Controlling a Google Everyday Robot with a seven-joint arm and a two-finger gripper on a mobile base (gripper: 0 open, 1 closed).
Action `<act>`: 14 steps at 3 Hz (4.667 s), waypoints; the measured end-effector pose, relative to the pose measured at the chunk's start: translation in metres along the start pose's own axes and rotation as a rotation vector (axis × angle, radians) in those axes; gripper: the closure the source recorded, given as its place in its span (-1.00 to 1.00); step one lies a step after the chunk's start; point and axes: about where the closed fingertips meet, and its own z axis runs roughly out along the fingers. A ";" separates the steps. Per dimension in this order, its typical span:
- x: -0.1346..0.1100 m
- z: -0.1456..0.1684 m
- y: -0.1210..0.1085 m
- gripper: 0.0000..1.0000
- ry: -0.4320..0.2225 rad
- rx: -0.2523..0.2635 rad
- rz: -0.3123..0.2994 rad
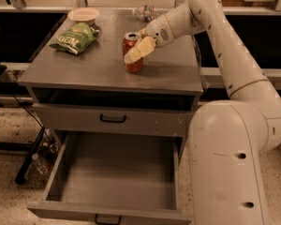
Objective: Place coke can into middle drawer
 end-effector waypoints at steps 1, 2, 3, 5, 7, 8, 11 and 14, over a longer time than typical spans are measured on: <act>0.000 0.000 0.000 -0.02 0.000 0.000 0.000; 0.000 0.000 0.000 0.47 0.000 0.000 0.000; 0.000 0.000 0.000 0.93 0.000 0.000 0.000; 0.000 0.002 -0.001 1.00 -0.001 -0.002 0.003; -0.013 -0.028 0.024 1.00 0.034 0.007 -0.005; -0.018 -0.059 0.049 1.00 0.040 0.031 -0.005; -0.002 -0.159 0.183 1.00 -0.012 0.251 0.007; 0.056 -0.127 0.210 1.00 -0.054 0.243 0.089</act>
Offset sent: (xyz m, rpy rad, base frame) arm 0.0000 0.0000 0.0000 0.0000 0.0000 0.0000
